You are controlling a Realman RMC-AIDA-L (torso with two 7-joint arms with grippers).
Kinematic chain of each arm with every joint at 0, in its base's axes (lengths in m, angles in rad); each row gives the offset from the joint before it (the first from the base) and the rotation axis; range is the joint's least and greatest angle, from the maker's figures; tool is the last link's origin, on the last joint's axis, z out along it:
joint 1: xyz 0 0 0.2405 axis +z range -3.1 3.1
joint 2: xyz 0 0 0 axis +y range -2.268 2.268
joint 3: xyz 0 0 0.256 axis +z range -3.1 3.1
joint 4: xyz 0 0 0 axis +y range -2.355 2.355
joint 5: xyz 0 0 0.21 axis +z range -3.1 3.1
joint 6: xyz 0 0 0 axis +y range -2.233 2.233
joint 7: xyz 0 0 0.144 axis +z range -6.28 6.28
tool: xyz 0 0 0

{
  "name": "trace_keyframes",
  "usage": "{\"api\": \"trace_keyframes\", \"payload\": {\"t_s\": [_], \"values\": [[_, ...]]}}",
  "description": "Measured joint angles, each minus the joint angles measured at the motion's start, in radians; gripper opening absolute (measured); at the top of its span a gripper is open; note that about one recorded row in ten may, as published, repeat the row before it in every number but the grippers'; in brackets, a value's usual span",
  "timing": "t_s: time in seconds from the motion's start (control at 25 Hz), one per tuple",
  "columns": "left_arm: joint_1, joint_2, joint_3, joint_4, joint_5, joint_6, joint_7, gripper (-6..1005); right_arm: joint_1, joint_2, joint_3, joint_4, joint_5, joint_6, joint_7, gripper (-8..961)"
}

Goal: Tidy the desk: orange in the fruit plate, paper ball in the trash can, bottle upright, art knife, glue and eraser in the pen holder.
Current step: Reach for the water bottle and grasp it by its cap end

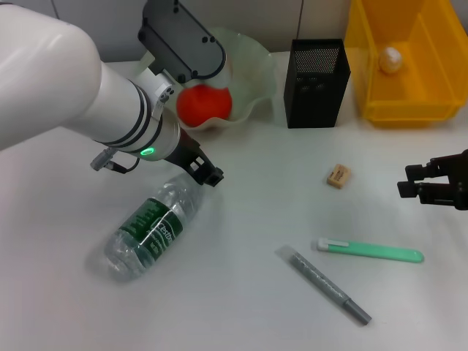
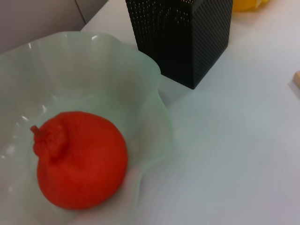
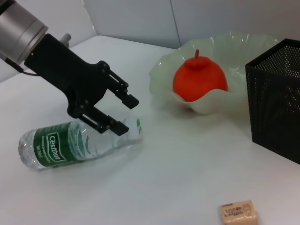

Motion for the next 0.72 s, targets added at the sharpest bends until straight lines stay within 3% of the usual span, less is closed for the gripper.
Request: {"api": "trace_keyframes", "payload": {"t_s": [0.72], "values": [[-0.014,0.000,0.009,-0.066,-0.001,-0.028,-0.004,609,0.003,0.008,0.000,0.003,-0.004,0.017,-0.002,409]]}}
